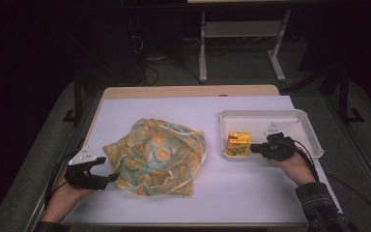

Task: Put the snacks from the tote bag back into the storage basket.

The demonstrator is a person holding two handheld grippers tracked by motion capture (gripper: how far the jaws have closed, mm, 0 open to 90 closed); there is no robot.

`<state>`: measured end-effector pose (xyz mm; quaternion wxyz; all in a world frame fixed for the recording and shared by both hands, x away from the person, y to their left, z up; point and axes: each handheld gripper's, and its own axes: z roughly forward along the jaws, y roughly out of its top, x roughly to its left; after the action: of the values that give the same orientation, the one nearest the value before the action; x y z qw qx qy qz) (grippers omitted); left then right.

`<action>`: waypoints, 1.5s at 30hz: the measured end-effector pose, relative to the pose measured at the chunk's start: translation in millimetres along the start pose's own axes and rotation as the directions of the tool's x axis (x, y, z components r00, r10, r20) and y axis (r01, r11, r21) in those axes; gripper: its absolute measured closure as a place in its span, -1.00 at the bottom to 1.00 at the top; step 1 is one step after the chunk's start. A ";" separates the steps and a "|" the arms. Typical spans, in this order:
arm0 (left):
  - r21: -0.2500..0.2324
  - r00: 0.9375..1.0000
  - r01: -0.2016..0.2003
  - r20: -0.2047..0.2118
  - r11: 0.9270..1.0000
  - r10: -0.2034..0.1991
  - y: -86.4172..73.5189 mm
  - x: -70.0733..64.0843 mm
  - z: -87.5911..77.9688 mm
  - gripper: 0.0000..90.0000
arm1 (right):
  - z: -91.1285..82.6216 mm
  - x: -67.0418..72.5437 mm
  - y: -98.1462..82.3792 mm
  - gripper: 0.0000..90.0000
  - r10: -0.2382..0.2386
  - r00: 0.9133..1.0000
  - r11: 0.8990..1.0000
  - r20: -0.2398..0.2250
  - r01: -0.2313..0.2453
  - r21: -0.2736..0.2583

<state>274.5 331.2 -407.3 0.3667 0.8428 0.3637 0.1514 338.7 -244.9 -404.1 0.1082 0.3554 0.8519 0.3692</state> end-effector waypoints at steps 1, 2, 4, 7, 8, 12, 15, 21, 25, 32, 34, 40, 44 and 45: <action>0.002 1.000 -0.002 0.001 1.000 0.002 0.0 0.0 0.1 -0.59 | -0.2 0.1 -0.2 0.87 0.001 1.000 1.000 0.006 -0.001 0.001; 0.003 1.000 -0.002 0.002 1.000 0.002 -0.1 -0.1 0.2 -0.59 | -0.5 0.6 -0.3 0.80 0.011 1.000 1.000 0.016 -0.011 0.001; 0.003 1.000 -0.001 0.003 1.000 0.001 -0.7 0.1 0.1 -0.59 | -1.1 0.3 -0.5 0.71 0.025 0.999 1.000 0.034 -0.025 -0.003; 0.003 1.000 -0.001 0.002 1.000 0.001 -0.7 0.3 -1.0 -0.59 | -3.9 -0.4 -1.4 0.50 0.035 0.998 0.999 0.058 -0.035 -0.008; 0.002 1.000 -0.001 0.002 1.000 0.001 -0.6 0.2 -1.2 -0.59 | -4.6 0.2 -2.2 0.39 0.044 0.997 0.999 0.070 -0.043 -0.013; -0.002 1.000 -0.004 0.002 1.000 0.004 -0.2 -0.4 -0.8 -0.59 | -7.9 0.4 -4.6 0.10 0.060 0.994 0.998 0.095 -0.059 -0.019; -0.002 1.000 -0.001 0.003 1.000 0.001 0.1 -1.1 -1.1 -0.59 | -13.0 1.9 -6.7 -0.08 0.090 0.991 0.996 0.097 -0.089 -0.015; -0.005 1.000 -0.001 0.005 1.000 0.001 0.1 -1.4 -1.8 -0.59 | -23.2 8.4 -10.6 -0.19 0.091 0.987 0.996 0.132 -0.087 -0.032; -0.007 1.000 -0.002 0.005 1.000 0.002 0.5 -1.8 -2.3 -0.59 | -28.7 14.4 -17.3 -0.22 0.092 0.987 0.995 0.130 -0.087 -0.047; -0.007 1.000 -0.005 0.009 1.000 0.005 1.3 -3.2 -1.2 -0.59 | -36.1 28.4 -30.6 -0.27 0.093 0.989 0.995 0.116 -0.088 -0.047; -0.007 1.000 -0.010 0.011 1.000 0.010 1.4 -3.4 -1.2 -0.59 | -37.7 33.4 -34.3 -0.28 0.090 0.990 0.995 0.110 -0.085 -0.044; -0.004 1.000 -0.013 0.013 1.000 0.013 2.2 -5.5 -1.5 -0.59 | -38.5 47.9 -43.3 -0.32 0.059 0.994 0.998 0.096 -0.055 -0.037; -0.013 1.000 -0.020 0.016 1.000 0.020 4.2 -8.2 -1.6 -0.59 | -37.0 57.3 -47.6 -0.36 0.045 0.995 0.998 0.088 -0.042 -0.038; -0.012 1.000 -0.022 0.019 1.000 0.023 4.5 -8.9 -1.8 -0.59 | -36.2 59.7 -49.0 -0.37 0.041 0.995 0.999 0.089 -0.038 -0.038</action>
<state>269.7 323.5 -402.7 0.3736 0.8460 0.3498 0.1497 253.6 -247.3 -408.5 0.1456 0.3864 0.8320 0.3704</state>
